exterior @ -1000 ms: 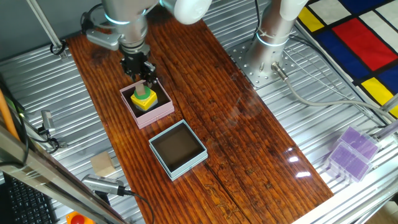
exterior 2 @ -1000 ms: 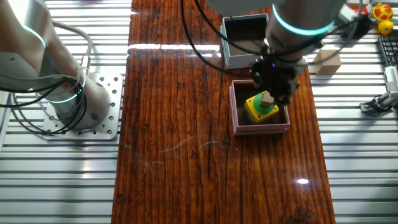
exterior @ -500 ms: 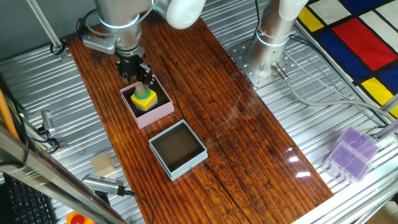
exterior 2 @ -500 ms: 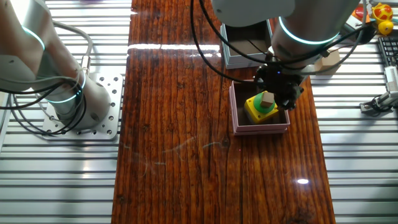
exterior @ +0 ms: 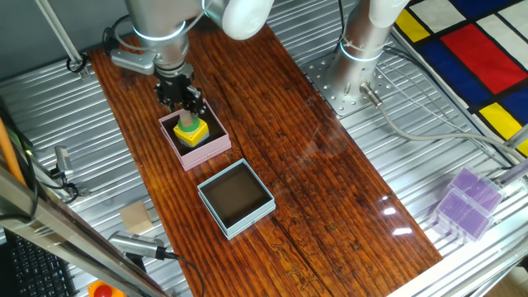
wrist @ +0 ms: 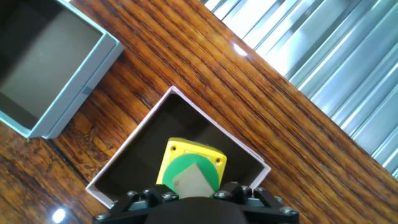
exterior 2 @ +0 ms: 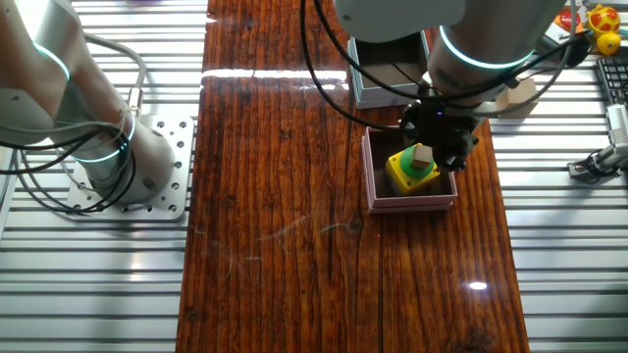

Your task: Move an object from one box to another

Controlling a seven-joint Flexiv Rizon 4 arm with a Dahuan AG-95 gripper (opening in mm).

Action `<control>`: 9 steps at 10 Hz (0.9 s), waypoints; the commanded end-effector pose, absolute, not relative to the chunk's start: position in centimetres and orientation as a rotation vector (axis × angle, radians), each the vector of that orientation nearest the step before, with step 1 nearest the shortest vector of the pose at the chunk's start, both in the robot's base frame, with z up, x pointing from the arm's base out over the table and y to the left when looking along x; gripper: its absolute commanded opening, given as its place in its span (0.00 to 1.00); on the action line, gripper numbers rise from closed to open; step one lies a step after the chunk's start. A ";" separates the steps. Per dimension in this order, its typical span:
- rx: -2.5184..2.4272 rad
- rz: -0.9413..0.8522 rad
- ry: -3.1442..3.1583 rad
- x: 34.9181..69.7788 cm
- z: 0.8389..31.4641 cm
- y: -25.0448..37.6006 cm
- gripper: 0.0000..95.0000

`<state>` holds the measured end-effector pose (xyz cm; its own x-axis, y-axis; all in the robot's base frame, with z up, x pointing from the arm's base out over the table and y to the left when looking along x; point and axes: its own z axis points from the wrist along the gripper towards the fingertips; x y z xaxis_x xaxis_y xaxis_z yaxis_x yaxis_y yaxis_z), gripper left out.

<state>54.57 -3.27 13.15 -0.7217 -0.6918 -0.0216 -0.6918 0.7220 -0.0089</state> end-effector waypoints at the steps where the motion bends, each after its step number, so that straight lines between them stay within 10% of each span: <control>1: -1.170 -0.001 2.887 54.6 12.9 -3.3 0.60; 8: -1.157 -0.001 2.882 54.8 12.0 -2.8 0.60; 9: -1.152 -0.006 2.882 54.9 12.0 -2.8 0.40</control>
